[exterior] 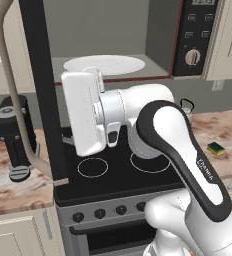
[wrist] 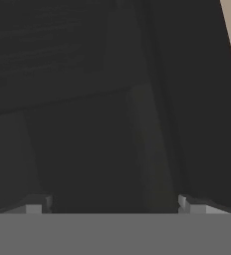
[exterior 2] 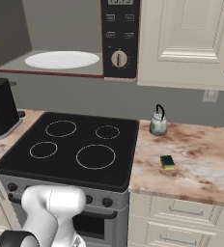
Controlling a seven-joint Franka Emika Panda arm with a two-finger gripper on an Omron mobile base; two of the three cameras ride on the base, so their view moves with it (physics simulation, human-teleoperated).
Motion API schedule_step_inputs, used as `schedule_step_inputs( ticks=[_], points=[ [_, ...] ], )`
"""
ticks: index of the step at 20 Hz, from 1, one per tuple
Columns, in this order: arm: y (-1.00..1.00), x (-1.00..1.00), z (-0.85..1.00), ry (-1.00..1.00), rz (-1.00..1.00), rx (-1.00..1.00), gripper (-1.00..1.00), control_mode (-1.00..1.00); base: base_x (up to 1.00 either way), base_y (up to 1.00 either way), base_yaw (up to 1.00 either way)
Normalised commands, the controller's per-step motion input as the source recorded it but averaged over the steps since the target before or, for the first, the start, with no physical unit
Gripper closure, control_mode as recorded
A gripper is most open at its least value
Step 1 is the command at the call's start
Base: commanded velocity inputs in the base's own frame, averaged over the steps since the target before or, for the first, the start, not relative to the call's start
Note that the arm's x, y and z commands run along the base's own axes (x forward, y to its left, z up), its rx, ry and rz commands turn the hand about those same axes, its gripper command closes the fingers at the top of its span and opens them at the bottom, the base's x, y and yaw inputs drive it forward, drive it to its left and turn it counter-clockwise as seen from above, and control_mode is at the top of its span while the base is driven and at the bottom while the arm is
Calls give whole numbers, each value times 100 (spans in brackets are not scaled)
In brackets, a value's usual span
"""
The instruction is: Place the sponge inside the microwave to prepare for sanitizing.
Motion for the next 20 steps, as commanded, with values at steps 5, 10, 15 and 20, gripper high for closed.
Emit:
schedule_step_inputs(
  ticks=[5,10,15,20],
  points=[
    [-5,1,-1,-5,1,-5,-100,-100,0,0,0],
    [-54,3,0,-22,4,-19,-100,-100,0,0,0],
    [-95,0,-16,-16,2,-34,-100,-100,0,0,0],
    [-100,2,-22,-20,5,-42,-100,-100,0,0,0]
  ],
)
